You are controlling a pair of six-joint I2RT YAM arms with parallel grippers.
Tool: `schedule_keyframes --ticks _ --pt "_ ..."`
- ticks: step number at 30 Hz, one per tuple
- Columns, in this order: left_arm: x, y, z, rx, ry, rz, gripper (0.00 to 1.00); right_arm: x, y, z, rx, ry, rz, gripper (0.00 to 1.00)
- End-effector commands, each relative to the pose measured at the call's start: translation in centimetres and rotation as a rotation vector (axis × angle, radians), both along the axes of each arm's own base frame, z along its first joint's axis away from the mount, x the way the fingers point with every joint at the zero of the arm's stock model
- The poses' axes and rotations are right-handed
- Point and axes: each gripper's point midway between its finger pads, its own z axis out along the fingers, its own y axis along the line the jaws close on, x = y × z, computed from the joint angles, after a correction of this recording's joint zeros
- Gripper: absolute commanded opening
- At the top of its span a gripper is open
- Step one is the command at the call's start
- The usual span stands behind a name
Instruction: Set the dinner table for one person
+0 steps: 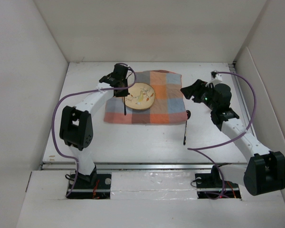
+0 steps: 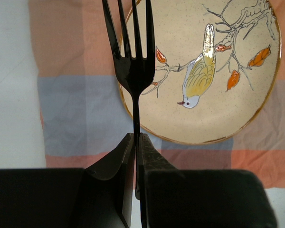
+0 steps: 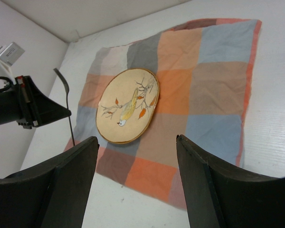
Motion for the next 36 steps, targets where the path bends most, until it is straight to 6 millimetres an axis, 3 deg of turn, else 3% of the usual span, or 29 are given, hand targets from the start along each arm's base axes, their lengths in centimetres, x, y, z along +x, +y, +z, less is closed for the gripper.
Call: schedule_keyframes --ticks 1,5,12,19,27,32,34,36 --pt "3.0 1.3 2.8 0.031 -0.078 0.026 0.0 0.3 0.9 1.0 0.005 -0.055 0.034 0.72" --pt "3.7 2.3 0.9 0.089 -0.024 0.028 0.0 0.2 1.0 0.9 0.0 -0.053 0.041 0.72" --pt "4.1 3.3 -0.3 0.182 -0.008 -0.003 0.0 0.1 1.2 1.1 -0.002 -0.057 0.041 0.72" --pt "5.7 3.1 -4.1 0.196 0.069 -0.068 0.0 0.2 1.1 1.0 -0.008 -0.055 0.035 0.72" --pt "7.3 4.1 -5.3 0.244 0.078 -0.022 0.0 0.2 1.4 0.7 -0.015 -0.052 0.043 0.72" --pt "7.6 4.4 -7.1 0.248 0.11 -0.023 0.0 0.4 1.7 0.3 -0.021 -0.042 0.042 0.72" --pt "7.5 4.1 -7.3 0.232 0.116 -0.031 0.05 0.4 1.6 0.2 -0.023 -0.041 0.041 0.72" --pt "7.6 4.2 -6.3 0.223 0.083 -0.014 0.2 0.4 1.8 0.2 -0.029 -0.042 0.042 0.72"
